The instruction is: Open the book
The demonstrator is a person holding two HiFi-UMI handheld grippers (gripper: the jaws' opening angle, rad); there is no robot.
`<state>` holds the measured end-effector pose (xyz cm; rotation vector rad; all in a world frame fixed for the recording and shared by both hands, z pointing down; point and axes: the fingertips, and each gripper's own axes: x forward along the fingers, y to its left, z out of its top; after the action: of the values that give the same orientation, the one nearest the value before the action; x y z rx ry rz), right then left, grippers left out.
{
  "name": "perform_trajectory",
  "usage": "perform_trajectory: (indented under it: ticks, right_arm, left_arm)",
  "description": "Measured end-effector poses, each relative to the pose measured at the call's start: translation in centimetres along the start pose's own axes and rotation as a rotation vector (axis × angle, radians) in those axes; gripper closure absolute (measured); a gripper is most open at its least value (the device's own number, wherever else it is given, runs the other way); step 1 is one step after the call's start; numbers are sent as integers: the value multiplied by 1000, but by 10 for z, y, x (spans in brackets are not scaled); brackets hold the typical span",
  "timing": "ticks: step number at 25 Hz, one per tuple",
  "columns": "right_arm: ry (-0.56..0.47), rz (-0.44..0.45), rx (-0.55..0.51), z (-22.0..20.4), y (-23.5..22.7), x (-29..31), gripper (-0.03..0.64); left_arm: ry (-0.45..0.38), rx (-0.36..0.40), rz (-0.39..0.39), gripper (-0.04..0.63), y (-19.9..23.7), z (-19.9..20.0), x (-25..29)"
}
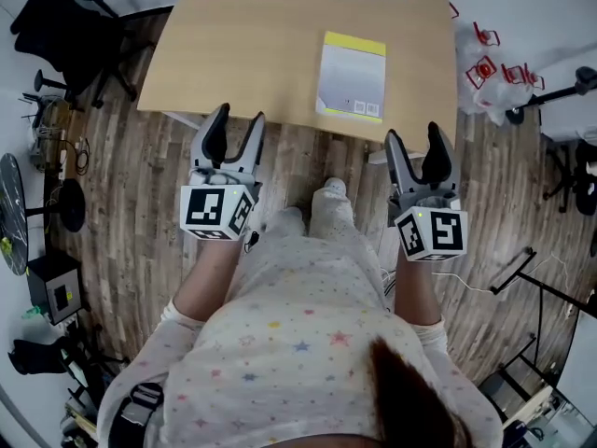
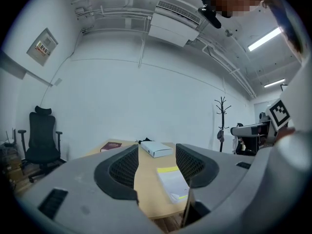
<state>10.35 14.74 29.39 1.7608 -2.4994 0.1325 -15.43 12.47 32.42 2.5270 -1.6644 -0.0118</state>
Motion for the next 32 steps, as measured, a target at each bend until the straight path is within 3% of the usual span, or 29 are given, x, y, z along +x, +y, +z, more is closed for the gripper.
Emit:
perform_trajectory:
  ticks: [9,17,23,32]
  right_arm:
    - [-24,161,-21,24,-62,79,319]
    - [-18,245,13,26,-90,128,319]
    - [-4,227,22,22,-94,167,319]
    - [-28,95,34,38,-93,242,319]
  left_arm:
    - [-44,1,131,377,-4,17,69]
    - [-14,8,204,377,-7,14,102]
    - [-6,15,190,377,18,13,139]
    - [-59,36,66,377,79,43,220]
